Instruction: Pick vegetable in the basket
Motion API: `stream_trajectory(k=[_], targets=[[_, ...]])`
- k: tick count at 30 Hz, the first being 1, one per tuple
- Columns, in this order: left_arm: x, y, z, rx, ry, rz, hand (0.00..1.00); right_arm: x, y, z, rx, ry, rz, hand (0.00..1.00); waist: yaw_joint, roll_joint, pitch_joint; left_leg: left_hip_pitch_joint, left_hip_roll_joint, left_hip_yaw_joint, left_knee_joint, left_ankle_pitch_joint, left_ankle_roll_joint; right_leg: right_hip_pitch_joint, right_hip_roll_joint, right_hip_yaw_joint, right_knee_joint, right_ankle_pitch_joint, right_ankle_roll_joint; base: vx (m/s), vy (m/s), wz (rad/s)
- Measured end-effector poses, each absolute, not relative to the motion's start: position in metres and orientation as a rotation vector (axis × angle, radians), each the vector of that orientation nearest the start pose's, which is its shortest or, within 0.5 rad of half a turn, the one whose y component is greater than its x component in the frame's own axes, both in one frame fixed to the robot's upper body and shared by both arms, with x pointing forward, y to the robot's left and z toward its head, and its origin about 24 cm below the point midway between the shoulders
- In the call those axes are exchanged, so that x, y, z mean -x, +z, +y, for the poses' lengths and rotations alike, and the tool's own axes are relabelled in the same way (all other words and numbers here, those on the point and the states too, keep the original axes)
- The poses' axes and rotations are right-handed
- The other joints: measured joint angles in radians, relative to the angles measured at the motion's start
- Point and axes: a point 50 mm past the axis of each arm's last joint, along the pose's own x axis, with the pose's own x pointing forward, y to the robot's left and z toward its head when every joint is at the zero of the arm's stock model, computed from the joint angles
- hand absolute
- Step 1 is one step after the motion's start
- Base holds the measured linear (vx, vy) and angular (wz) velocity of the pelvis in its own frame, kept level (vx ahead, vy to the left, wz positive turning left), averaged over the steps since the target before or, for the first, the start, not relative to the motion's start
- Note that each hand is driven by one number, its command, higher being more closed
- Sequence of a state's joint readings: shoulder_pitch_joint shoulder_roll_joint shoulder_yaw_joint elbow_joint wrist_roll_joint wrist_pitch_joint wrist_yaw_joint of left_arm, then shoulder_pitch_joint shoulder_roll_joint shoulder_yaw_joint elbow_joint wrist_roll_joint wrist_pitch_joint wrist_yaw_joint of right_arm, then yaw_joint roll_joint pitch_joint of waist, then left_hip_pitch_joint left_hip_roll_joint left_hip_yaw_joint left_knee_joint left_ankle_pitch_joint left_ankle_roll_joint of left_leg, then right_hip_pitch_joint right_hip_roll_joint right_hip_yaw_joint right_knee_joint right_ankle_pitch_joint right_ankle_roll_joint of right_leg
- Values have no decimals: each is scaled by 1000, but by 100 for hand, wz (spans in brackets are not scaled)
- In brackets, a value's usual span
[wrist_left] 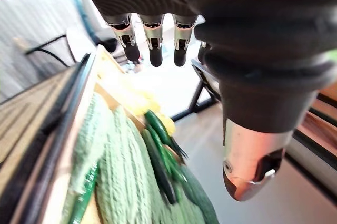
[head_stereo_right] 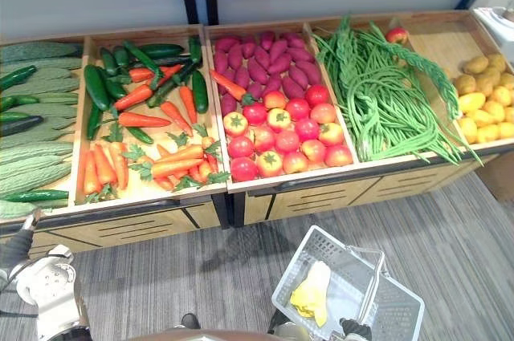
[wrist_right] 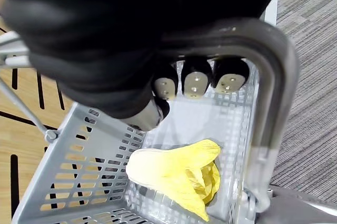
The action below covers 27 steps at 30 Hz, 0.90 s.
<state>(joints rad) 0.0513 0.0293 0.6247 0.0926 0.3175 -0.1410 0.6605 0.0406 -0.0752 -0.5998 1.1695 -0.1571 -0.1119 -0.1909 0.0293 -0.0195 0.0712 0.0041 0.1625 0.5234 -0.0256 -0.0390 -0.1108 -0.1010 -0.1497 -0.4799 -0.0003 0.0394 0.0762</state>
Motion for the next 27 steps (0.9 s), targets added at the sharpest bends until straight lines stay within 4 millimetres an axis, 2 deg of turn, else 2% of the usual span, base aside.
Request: stream_trajectory(k=[3,6,15,18,22,27], targets=[[-185,53,316,-515,1127,-89,0,-76,-155,-251,2,-667,1065,100,-5,9,5,-1,-2,16,7,-5,8,-14,-1,23,-1,13,-6,-89,-4,-22],[-197,66,320,-655,995,-121,0,-83,-151,-255,30,-652,1033,100,-28,20,11,-2,-6,15,11,-10,10,-16,-5,28,-4,24,-6,-94,3,-6],[-231,86,339,-1072,641,-74,0,-94,-141,-273,124,-596,985,100,-31,45,25,-21,-23,46,13,-13,11,-53,-9,75,-35,65,-5,-75,8,-14],[-245,92,333,-1174,514,-82,0,-95,-141,-274,132,-588,981,100,-35,47,27,-21,-24,46,13,-13,11,-54,-10,79,-35,65,-4,-22,7,-3],[-257,90,322,-1284,336,-57,0,-98,-140,-272,141,-563,975,100,-41,44,29,-26,-26,55,11,-13,11,-67,-10,89,-34,68,-6,-13,7,-7],[-270,82,312,-1299,235,-24,0,-104,-137,-274,150,-554,948,100,-39,42,41,-39,-27,70,14,-13,11,-88,-12,105,-30,70,-3,-25,7,-8]])
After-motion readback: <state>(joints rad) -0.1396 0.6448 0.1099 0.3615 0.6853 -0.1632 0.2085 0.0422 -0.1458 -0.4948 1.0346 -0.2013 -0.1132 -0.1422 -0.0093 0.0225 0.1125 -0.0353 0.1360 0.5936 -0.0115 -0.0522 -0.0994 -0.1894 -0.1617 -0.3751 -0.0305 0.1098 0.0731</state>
